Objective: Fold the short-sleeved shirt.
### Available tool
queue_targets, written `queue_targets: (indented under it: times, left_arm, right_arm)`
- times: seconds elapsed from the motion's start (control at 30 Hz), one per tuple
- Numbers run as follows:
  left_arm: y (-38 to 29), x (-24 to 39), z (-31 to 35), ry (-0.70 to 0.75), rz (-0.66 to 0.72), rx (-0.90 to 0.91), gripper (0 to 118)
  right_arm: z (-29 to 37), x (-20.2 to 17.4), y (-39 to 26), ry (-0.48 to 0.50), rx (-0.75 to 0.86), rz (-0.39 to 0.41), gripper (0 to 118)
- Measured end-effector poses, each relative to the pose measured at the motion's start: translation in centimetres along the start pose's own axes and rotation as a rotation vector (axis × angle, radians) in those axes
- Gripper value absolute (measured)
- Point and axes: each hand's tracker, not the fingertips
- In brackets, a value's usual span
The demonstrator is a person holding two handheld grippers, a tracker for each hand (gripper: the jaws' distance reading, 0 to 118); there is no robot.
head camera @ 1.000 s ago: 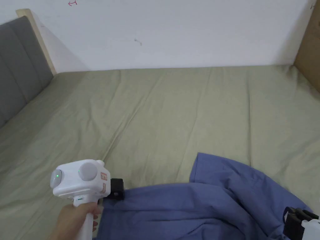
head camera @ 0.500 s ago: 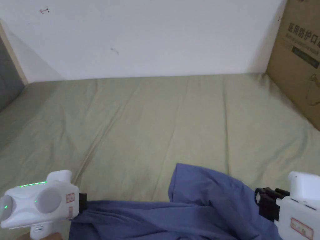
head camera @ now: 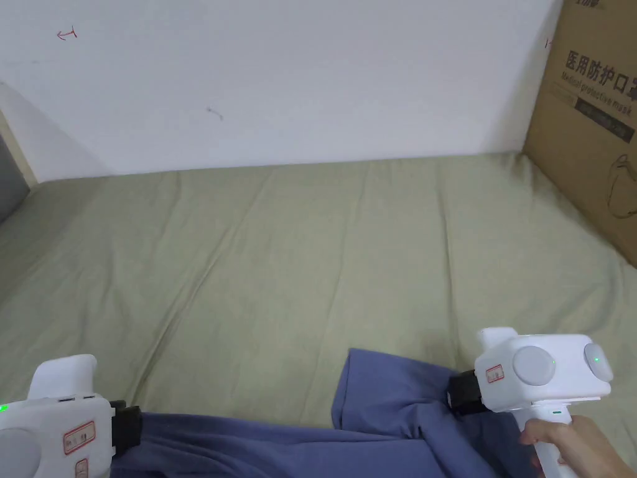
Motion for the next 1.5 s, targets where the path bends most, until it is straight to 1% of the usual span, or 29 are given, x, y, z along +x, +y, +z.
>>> queue_targets:
  times: [0.03, 0.07, 0.1, 0.13, 0.17, 0.27, 0.37, 0.4, 0.43, 0.57, 0.67, 0.7, 0.73, 0.77, 0.83, 0.87, 0.9, 0.93, 0.97, 1.03, 1.07, 1.17, 1.2, 1.3, 1.37, 1.4, 1.43, 1.5]
  left_arm:
    - [-0.1, 0.0, 0.1, 0.000, -0.004, 0.002, 6]
    - [-0.1, 0.1, 0.1, 0.005, -0.011, 0.001, 6]
    - [-0.1, 0.1, 0.2, 0.011, -0.012, 0.000, 6]
    - [-0.2, 0.0, 0.3, 0.013, -0.012, 0.006, 6]
    - [-0.2, 0.0, 0.4, 0.015, -0.012, 0.010, 6]
    - [-0.1, -0.3, 1.0, 0.035, -0.013, 0.011, 6]
    - [0.6, -0.6, 2.8, 0.039, -0.024, 0.042, 6]
    - [1.1, -0.7, 3.5, 0.053, -0.029, 0.057, 6]
    - [1.5, -0.7, 4.3, 0.064, -0.039, 0.081, 6]
    - [3.7, -0.8, 7.8, 0.084, -0.056, 0.160, 6]
    - [5.7, -0.4, 10.9, 0.088, -0.058, 0.239, 6]
    - [6.4, -0.3, 11.9, 0.072, -0.052, 0.250, 6]
    - [6.9, -0.2, 12.8, 0.066, -0.053, 0.272, 6]
    - [7.6, 0.1, 13.9, 0.071, -0.050, 0.316, 6]
    - [8.8, 0.6, 15.6, 0.066, -0.044, 0.337, 6]
    - [9.6, 0.9, 16.4, 0.065, -0.048, 0.352, 6]
    - [10.5, 1.3, 17.2, 0.064, -0.068, 0.376, 6]
    - [11.4, 1.8, 18.0, 0.072, -0.082, 0.399, 6]
    - [12.4, 2.1, 18.7, 0.082, -0.082, 0.409, 6]
    - [14.4, 2.9, 20.1, 0.081, -0.088, 0.451, 6]
    - [15.7, 3.3, 20.8, 0.082, -0.085, 0.464, 6]
    - [19.7, 4.1, 22.2, 0.110, -0.103, 0.515, 6]
    - [21.3, 4.3, 22.7, 0.126, -0.135, 0.531, 6]
    - [26.0, 4.6, 24.0, 0.116, -0.104, 0.596, 6]
    - [29.7, 4.9, 24.3, 0.116, -0.110, 0.629, 6]
    - [31.6, 5.2, 24.4, 0.136, -0.108, 0.648, 6]
    - [33.4, 5.3, 24.4, 0.153, -0.109, 0.664, 6]
    - [36.6, 5.4, 24.7, 0.151, -0.074, 0.720, 6]
  right_arm:
    - [0.5, -0.1, -0.3, -0.009, 0.012, 0.019, 39]
    - [0.8, -0.2, -0.4, -0.015, 0.026, 0.050, 18]
    - [0.9, -0.1, -0.3, -0.015, 0.020, 0.040, 9]
    - [0.8, 0.1, -0.2, -0.006, 0.010, 0.029, 8]
    - [1.0, 0.3, -0.3, 0.022, 0.003, -0.016, 6]
    - [2.5, 0.9, -0.3, 0.048, 0.042, -0.112, 6]
    - [6.2, 1.8, 0.1, 0.092, 0.134, -0.186, 5]
    - [7.9, 2.2, 0.5, 0.114, 0.162, -0.197, 6]
    - [10.2, 1.8, 0.5, 0.119, 0.193, -0.204, 6]
    - [18.2, 2.8, 2.1, 0.101, 0.324, -0.199, 5]
    - [24.1, 3.7, 2.7, 0.126, 0.420, -0.214, 5]
    - [25.9, 4.1, 3.2, 0.101, 0.452, -0.210, 5]
    - [27.6, 4.4, 3.4, 0.078, 0.482, -0.228, 5]
    - [29.3, 4.8, 3.6, 0.082, 0.509, -0.250, 6]
    - [32.3, 5.5, 4.0, 0.141, 0.562, -0.284, 6]
    - [33.8, 5.5, 4.2, 0.152, 0.584, -0.294, 5]
    - [35.3, 5.5, 4.4, 0.161, 0.610, -0.295, 6]
    - [36.6, 5.3, 4.7, 0.164, 0.618, -0.272, 5]
    - [37.3, 5.8, 5.9, 0.149, 0.640, -0.254, 5]
    - [39.4, 5.4, 7.3, 0.121, 0.680, -0.230, 5]
    - [40.4, 5.3, 8.2, 0.124, 0.685, -0.252, 5]
    - [42.6, 5.2, 11.9, 0.139, 0.720, -0.259, 6]
    - [43.4, 4.8, 13.2, 0.125, 0.747, -0.244, 5]
    - [45.0, 3.9, 17.8, 0.080, 0.818, -0.238, 6]
    - [46.0, 3.4, 20.8, 0.081, 0.846, -0.259, 5]
    - [46.7, 3.3, 22.2, 0.108, 0.885, -0.292, 6]
    - [47.2, 3.2, 23.4, 0.127, 0.905, -0.308, 5]
    - [48.4, 2.9, 25.7, 0.130, 0.958, -0.336, 5]
